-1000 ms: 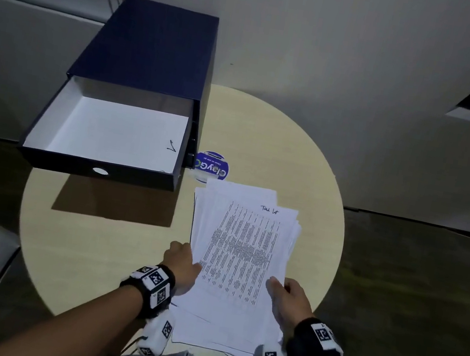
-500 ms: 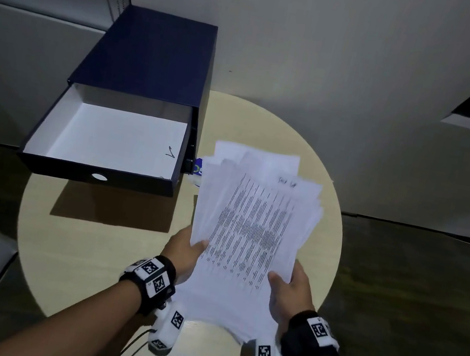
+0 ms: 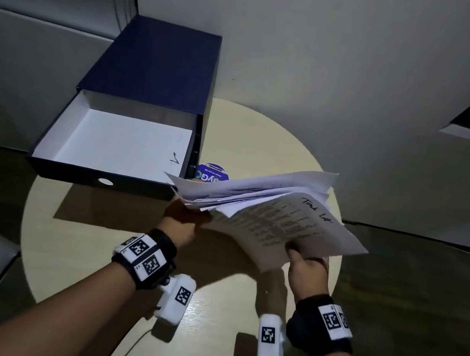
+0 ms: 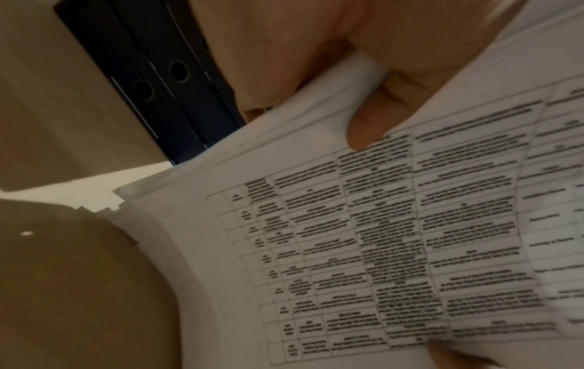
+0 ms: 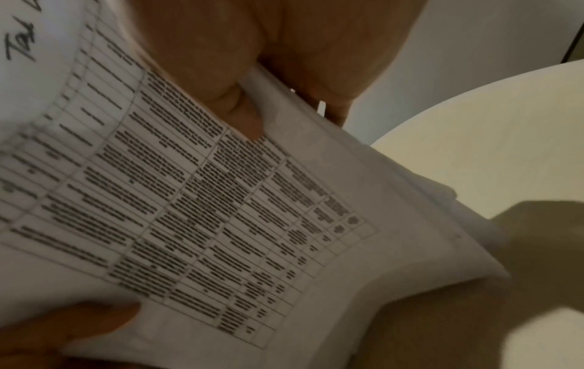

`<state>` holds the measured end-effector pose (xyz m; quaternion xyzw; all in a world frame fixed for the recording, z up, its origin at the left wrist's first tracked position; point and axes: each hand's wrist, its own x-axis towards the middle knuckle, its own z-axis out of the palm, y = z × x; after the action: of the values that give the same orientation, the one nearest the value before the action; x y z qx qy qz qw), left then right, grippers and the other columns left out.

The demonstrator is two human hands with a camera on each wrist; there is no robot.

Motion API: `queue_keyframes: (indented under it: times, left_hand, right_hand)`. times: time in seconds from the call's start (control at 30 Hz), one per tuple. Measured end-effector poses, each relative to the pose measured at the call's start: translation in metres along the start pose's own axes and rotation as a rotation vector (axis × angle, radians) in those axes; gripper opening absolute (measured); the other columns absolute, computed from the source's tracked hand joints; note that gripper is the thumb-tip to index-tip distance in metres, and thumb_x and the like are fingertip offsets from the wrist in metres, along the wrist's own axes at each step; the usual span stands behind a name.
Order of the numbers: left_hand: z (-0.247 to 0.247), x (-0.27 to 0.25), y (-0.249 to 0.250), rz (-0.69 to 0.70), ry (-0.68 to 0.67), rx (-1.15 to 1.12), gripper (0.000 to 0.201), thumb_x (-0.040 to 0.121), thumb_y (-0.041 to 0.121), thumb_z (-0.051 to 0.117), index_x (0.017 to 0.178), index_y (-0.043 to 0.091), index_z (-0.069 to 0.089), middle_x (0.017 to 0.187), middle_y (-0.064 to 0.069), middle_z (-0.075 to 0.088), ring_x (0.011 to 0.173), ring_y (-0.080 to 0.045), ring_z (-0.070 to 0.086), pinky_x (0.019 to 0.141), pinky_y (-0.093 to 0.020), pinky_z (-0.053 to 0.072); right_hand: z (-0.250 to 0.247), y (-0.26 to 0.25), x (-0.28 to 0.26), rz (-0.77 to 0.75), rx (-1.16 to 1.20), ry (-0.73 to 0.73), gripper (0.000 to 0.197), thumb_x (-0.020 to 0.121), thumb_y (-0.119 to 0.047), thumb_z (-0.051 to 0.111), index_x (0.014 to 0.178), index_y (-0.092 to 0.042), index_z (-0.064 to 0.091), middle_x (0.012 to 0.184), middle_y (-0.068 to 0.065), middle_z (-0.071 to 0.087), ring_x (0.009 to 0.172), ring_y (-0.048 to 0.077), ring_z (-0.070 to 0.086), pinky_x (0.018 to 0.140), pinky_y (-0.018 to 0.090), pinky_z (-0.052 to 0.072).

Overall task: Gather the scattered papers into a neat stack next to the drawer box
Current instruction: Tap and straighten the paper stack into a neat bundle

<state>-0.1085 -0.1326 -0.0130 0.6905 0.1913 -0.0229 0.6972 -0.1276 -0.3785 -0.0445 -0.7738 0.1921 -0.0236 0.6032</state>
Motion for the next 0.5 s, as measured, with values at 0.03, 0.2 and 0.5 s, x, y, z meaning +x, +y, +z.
queue_keyframes:
  times: [0.03, 0.2, 0.5]
  left_hand:
    - [0.003, -0.004, 0.005, 0.022, -0.001, 0.013, 0.036, 0.08, -0.011, 0.067, 0.115, -0.01, 0.059, 0.101, -0.005, 0.066, 0.088, -0.014, 0.061, 0.075, -0.019, 0.046]
    - [-0.003, -0.006, 0.006, 0.148, -0.049, -0.092, 0.038, 0.065, -0.019, 0.065, 0.102, -0.01, 0.061, 0.078, 0.006, 0.069, 0.068, 0.008, 0.065, 0.069, -0.019, 0.051]
    - [-0.004, -0.011, 0.014, 0.244, -0.181, -0.173, 0.064, 0.056, -0.008, 0.068, 0.116, -0.005, 0.045, 0.103, -0.017, 0.064, 0.093, -0.011, 0.069, 0.079, -0.033, 0.059]
  right_hand:
    - [0.0, -0.003, 0.0, -0.013, -0.005, 0.0, 0.028, 0.092, -0.011, 0.063, 0.118, -0.003, 0.062, 0.122, 0.013, 0.065, 0.12, 0.029, 0.055, 0.11, 0.044, 0.039]
    - [-0.008, -0.011, -0.003, -0.057, 0.147, -0.068, 0.032, 0.078, 0.009, 0.064, 0.108, 0.004, 0.055, 0.097, 0.014, 0.067, 0.091, 0.021, 0.064, 0.074, 0.022, 0.056]
    - [-0.015, -0.022, -0.008, -0.125, 0.322, -0.185, 0.073, 0.063, 0.012, 0.058, 0.131, -0.012, 0.043, 0.105, 0.006, 0.063, 0.097, 0.01, 0.066, 0.076, 0.03, 0.06]
